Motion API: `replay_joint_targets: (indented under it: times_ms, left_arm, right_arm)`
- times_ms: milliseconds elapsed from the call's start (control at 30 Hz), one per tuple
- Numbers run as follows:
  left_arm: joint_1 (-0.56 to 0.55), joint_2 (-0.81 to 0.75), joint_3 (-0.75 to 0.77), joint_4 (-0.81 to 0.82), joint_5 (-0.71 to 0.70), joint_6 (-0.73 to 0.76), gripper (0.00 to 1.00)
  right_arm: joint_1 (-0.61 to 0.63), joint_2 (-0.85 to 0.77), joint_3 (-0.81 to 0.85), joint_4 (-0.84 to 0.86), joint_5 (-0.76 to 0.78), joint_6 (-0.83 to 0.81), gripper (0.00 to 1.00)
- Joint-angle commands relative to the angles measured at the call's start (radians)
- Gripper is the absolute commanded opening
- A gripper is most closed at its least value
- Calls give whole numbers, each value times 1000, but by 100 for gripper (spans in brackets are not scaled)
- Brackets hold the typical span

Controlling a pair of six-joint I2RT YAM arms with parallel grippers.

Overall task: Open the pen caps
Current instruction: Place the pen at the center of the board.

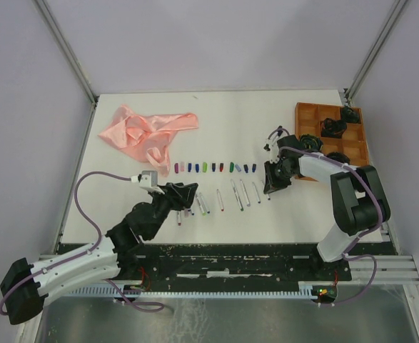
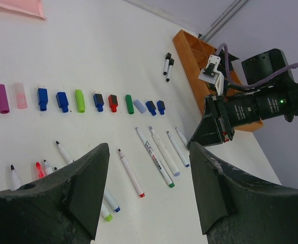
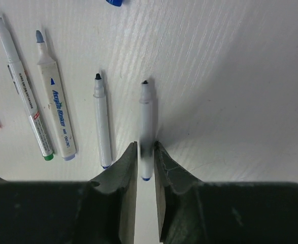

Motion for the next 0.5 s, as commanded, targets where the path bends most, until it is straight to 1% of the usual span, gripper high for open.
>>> replay_joint_targets:
  times_ms: [0, 400, 467]
  left_arm:
    - [4, -7, -5, 56, -11, -33, 71]
    - [3, -36, -5, 32, -11, -41, 71]
    - [3, -43, -6, 27, -10, -41, 71]
  right_arm:
    - [7, 2, 42, -6, 26, -2, 26]
    - [8, -6, 54, -18, 3, -10, 29]
    - [9, -18, 59, -21, 0, -15, 32]
